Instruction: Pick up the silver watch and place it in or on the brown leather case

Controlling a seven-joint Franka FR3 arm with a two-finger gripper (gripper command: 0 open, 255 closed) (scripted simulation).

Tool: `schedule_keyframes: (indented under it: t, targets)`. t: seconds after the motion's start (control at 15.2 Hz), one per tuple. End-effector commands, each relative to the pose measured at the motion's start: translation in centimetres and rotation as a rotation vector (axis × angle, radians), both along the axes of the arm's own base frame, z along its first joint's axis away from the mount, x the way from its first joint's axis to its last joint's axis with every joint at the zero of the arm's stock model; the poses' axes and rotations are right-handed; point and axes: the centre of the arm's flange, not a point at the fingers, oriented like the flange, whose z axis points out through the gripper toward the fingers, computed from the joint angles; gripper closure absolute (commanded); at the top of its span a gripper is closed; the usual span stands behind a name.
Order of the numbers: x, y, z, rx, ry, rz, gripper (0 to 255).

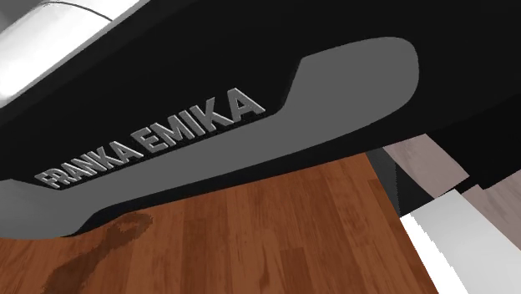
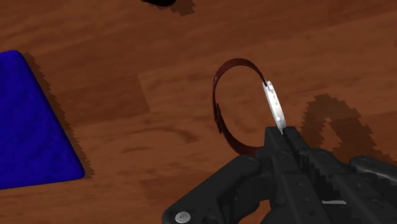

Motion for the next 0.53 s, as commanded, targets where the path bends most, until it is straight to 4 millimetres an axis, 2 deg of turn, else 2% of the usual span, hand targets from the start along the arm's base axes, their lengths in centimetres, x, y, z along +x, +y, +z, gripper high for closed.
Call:
schedule_keyframes:
  t: [0.0, 0.4, 0.46]
  targets:
    - [0.1, 0.0, 1.1, 0.0, 0.0, 0.0, 255]
    - [0.1, 0.0, 4.0, 0.0, 0.0, 0.0, 255]
    - [0.4, -1.3, 4.2, 0.0, 0.0, 0.0, 255]
